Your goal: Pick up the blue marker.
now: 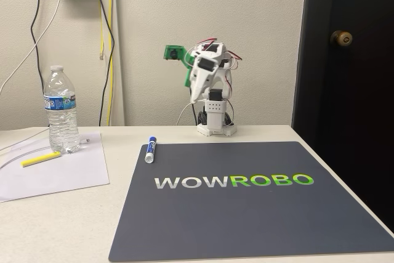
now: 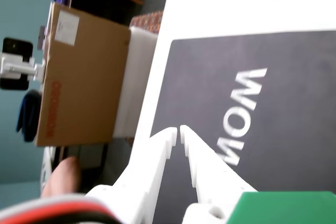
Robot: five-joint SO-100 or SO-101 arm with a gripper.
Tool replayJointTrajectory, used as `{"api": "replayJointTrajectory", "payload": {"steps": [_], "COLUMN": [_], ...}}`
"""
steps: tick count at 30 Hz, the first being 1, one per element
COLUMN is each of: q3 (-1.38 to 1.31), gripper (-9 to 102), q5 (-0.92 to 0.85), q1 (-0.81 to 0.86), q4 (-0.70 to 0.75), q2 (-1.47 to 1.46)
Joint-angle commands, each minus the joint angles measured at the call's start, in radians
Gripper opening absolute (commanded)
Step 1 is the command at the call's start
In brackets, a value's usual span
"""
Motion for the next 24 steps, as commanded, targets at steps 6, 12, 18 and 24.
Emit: {"api": "replayJointTrajectory", "payload": {"steps": [6, 12, 18, 24], "q3": [-0.083, -0.083, -0.11, -0.166], "gripper": [0, 0, 0, 0], "q5": [-0.127, -0.348, -0.623, -0.871], "q1": [0.149, 0.235, 0.281, 0.313], "q4": [-0.049, -0.072, -0.008, 0.107], "q2": [-0.051, -0.066, -0.087, -0.123]}}
